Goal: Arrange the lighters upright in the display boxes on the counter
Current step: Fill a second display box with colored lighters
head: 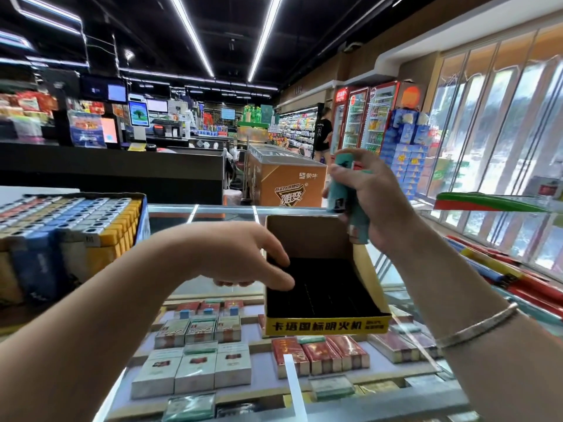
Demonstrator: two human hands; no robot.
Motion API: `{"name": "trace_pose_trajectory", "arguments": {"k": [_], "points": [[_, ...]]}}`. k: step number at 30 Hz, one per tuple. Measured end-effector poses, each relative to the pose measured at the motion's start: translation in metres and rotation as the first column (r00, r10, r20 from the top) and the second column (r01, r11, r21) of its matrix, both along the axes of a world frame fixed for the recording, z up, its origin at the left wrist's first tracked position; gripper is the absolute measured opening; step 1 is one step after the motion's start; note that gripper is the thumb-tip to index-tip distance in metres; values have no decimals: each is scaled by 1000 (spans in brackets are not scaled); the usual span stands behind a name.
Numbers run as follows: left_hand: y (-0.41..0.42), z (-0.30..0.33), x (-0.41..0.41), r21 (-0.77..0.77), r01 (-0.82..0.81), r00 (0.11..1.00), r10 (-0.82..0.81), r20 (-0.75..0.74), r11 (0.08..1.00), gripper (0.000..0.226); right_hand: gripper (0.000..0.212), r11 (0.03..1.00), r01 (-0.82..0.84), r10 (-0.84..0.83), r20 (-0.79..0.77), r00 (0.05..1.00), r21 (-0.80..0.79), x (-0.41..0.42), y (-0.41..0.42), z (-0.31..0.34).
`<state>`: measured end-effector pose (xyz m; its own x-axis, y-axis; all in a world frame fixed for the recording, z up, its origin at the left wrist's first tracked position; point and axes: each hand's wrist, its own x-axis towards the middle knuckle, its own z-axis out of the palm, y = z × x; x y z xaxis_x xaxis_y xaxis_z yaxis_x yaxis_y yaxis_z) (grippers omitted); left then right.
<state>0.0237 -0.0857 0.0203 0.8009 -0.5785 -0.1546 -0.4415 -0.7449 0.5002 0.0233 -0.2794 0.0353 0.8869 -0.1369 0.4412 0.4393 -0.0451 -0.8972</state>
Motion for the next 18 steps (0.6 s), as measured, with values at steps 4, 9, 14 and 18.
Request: {"name": "trace_pose_trajectory", "arguments": {"k": [4, 9, 14, 18], "points": [[-2, -4, 8, -409, 10, 963, 102, 250, 912, 39, 18, 984, -138, 147, -73, 986, 114, 0, 31, 4], [-11, -15, 7, -466, 149, 810, 163, 564, 872, 42, 16, 966, -82, 117, -131, 984, 245, -2, 31, -8], [-18, -20, 1, -561, 260, 792, 158, 589, 786, 26, 23, 960, -96, 146, -176, 974, 264, -2, 22, -14], [-13, -13, 2, -747, 258, 807, 288, 515, 613, 19, 25, 968, -137, 175, -177, 968, 209, -1, 18, -16]]}}
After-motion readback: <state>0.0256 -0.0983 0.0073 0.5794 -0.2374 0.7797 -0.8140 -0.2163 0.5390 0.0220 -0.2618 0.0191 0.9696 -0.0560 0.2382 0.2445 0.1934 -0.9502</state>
